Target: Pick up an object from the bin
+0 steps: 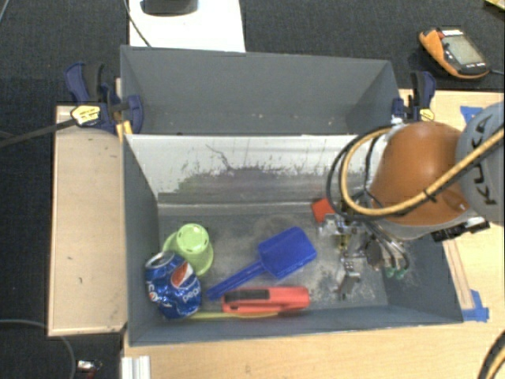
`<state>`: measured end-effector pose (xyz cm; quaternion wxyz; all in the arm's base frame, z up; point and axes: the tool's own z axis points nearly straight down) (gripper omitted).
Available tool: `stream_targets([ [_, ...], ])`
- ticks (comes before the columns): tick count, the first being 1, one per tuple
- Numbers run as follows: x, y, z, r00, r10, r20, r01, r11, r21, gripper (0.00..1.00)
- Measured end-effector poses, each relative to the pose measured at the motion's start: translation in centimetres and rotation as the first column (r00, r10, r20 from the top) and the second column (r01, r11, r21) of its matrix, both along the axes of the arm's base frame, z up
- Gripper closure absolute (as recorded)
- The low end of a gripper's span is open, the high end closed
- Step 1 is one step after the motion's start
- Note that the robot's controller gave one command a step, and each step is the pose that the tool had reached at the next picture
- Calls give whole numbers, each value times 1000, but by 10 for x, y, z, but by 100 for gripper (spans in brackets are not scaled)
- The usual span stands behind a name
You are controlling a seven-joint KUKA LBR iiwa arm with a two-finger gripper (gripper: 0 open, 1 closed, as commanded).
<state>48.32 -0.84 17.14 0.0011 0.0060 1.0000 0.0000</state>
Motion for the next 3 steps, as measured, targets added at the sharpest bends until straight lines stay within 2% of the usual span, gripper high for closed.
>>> stream_targets([
  [1,0,0,0,1000,0,0,0,1000,0,0],
  [2,83,39,-99,999,-44,10,44,999,2,0],
  [3,86,49,-40,1000,3,24,-2,1000,-1,0],
])
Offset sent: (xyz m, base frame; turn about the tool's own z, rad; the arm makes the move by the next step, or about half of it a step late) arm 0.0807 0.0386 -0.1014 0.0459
